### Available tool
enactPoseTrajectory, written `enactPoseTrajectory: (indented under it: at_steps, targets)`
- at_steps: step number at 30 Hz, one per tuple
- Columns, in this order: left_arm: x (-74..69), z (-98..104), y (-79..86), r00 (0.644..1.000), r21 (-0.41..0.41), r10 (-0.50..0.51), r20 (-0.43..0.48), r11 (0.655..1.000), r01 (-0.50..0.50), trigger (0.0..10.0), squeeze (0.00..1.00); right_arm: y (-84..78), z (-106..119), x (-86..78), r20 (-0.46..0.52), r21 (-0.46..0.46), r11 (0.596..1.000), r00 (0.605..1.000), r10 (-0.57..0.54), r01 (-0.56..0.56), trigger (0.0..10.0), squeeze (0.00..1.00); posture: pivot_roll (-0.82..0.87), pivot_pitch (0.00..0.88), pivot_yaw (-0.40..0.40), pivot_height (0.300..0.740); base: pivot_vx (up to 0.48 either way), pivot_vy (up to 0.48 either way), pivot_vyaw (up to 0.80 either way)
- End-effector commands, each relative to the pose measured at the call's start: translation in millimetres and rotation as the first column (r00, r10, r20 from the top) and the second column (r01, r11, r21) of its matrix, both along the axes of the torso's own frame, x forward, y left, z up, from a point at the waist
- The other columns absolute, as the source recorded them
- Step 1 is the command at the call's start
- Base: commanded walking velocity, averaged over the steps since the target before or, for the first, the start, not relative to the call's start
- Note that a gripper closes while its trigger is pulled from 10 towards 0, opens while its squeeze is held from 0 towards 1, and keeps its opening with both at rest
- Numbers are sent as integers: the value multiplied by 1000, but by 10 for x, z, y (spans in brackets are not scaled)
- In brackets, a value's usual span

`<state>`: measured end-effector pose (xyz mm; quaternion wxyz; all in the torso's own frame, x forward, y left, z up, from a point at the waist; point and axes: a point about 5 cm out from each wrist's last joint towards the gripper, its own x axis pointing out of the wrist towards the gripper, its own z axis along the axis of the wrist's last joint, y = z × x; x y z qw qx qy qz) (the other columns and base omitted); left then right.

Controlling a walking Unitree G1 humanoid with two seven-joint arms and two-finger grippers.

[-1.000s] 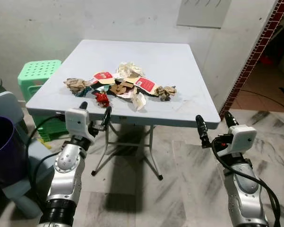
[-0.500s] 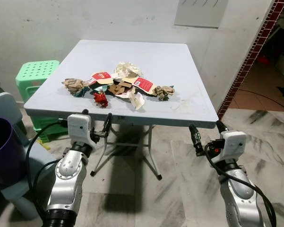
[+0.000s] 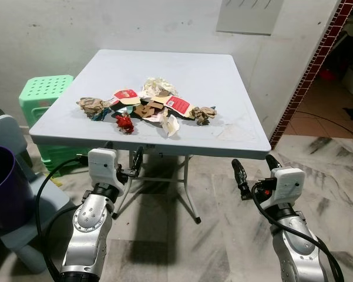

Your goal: Picking trash to rubbish bin

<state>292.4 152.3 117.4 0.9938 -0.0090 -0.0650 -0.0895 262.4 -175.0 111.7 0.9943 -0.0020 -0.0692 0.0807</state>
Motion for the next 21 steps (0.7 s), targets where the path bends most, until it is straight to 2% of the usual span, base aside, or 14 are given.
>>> enactPoseTrajectory:
  at_steps: [1, 7, 21]
  targets:
    - [10, 37, 19, 1000, 5, 4, 6, 1000, -4, 10000, 0, 19, 74, 18, 20, -12, 1000, 1000, 12, -12, 10000, 0, -35, 0, -33, 740, 0, 0, 0]
    - [24, 39, 40, 1000, 8, 9, 3, 1000, -9, 10000, 0, 10, 55, -2, 7, -15, 1000, 1000, 18, -18, 10000, 0, -36, 0, -36, 740, 41, 0, 0]
    - [44, 40, 20, 1000, 14, 10, -7, 1000, -10, 10000, 0, 9, 52, -20, -5, -24, 999, 999, 32, -32, 10000, 0, -42, 0, -35, 740, 368, 0, 0]
